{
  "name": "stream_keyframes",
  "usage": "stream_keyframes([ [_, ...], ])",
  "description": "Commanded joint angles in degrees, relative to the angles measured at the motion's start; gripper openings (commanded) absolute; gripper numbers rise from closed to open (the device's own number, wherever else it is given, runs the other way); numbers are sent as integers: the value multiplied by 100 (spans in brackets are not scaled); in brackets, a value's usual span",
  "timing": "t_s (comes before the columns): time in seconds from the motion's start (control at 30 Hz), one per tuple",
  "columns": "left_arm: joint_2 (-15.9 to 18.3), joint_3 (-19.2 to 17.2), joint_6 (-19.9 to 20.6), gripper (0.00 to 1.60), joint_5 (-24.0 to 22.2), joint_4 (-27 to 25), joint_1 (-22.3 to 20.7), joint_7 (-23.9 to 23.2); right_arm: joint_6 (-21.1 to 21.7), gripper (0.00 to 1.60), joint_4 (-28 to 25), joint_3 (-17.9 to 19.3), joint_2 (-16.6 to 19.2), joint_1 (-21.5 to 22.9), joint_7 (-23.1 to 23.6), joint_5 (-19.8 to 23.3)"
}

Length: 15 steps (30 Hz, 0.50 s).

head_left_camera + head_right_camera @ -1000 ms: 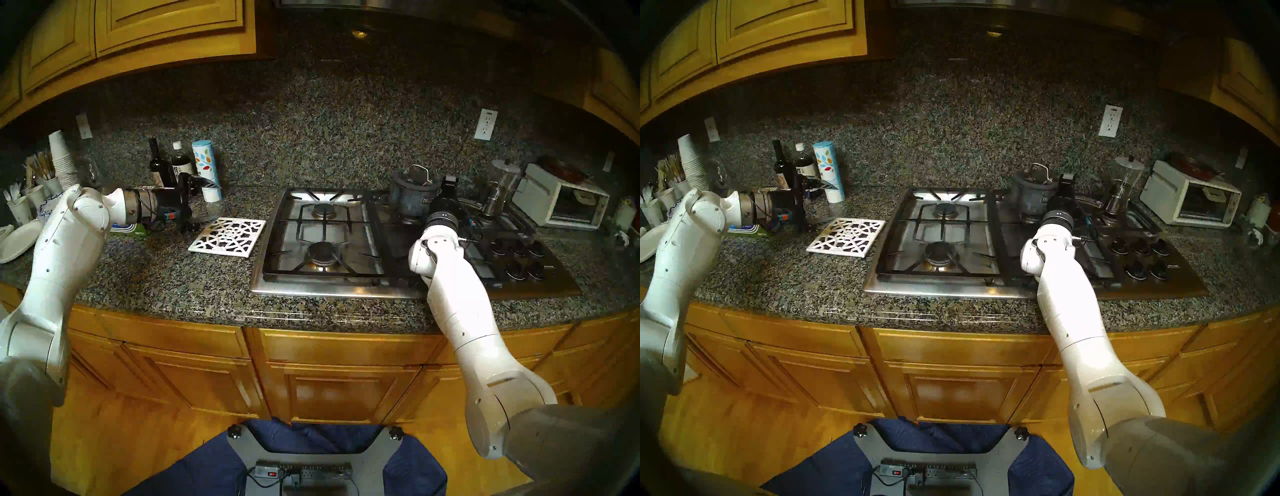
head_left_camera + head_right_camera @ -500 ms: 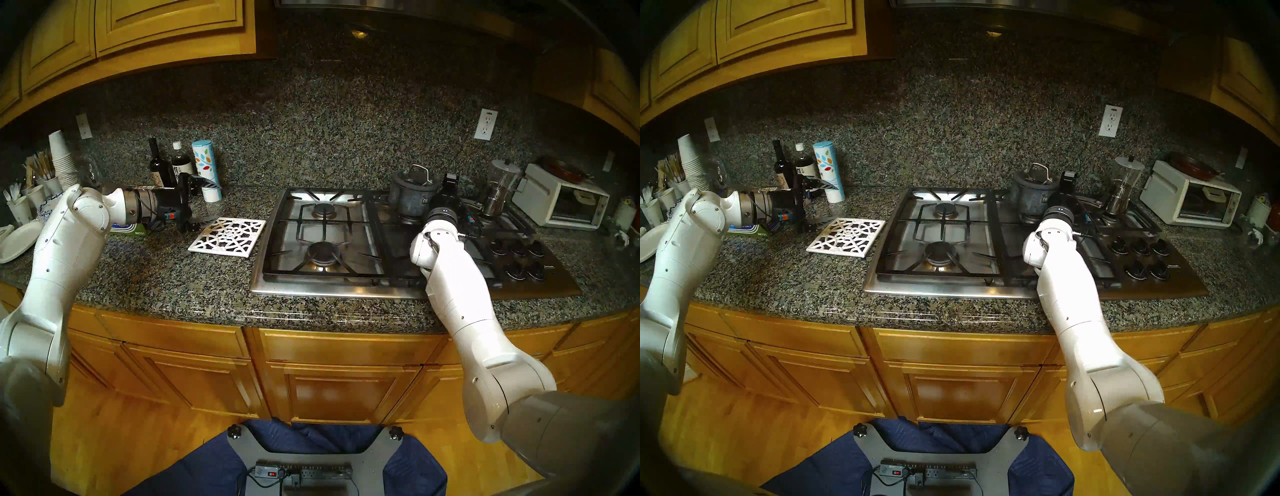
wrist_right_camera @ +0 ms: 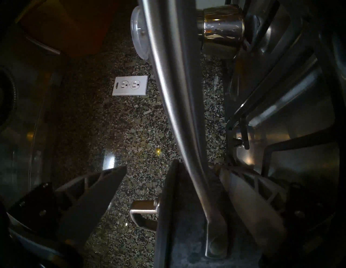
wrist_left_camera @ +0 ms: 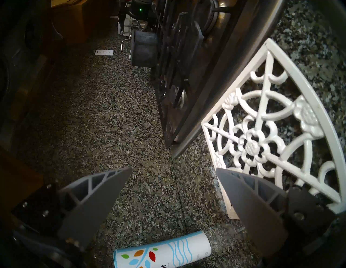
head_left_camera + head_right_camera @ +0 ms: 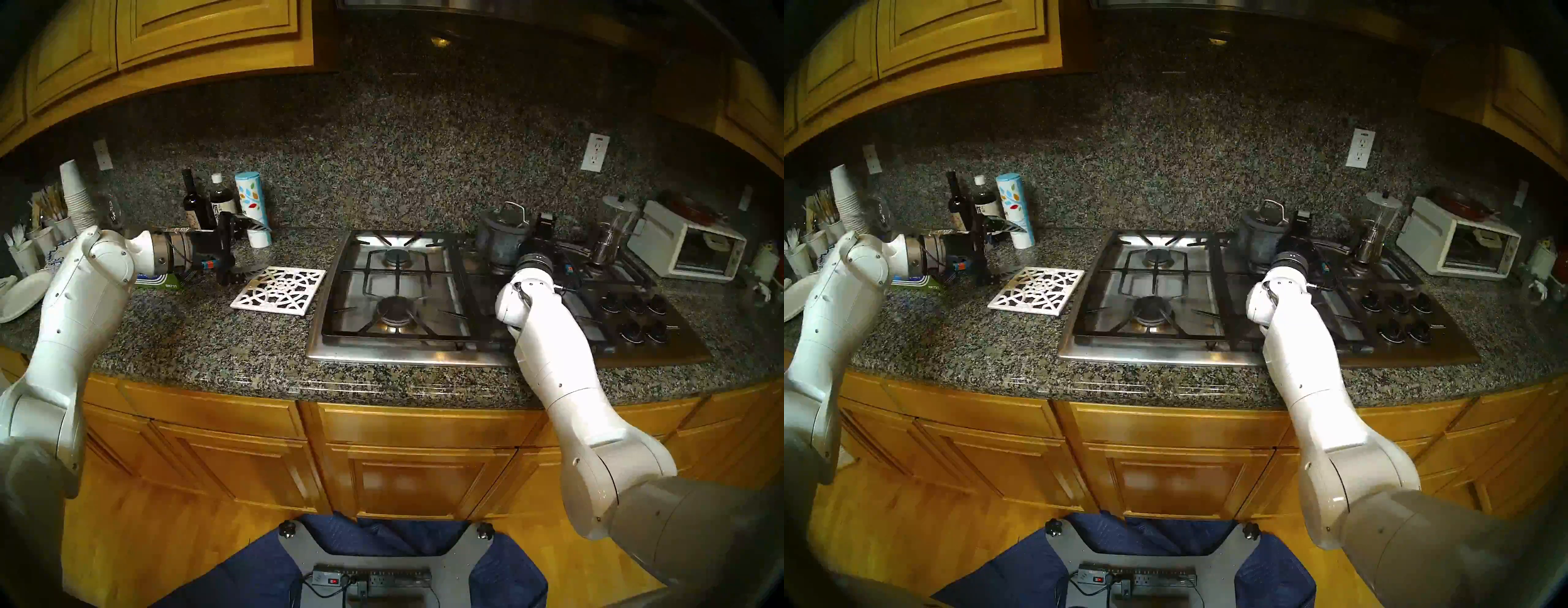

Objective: Pick up the pot, put it on the stove, take off the pot lid

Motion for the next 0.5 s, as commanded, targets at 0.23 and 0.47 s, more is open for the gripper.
stream_keyframes([
  [0.23, -2, -101, 8, 160, -46, -87, -223, 69, -109, 160, -312, 20, 176, 109, 158, -102],
  [0.47, -3, -101, 8, 160, -46, -86, -224, 70, -93, 160, -299, -9, 170, 110, 155, -78],
])
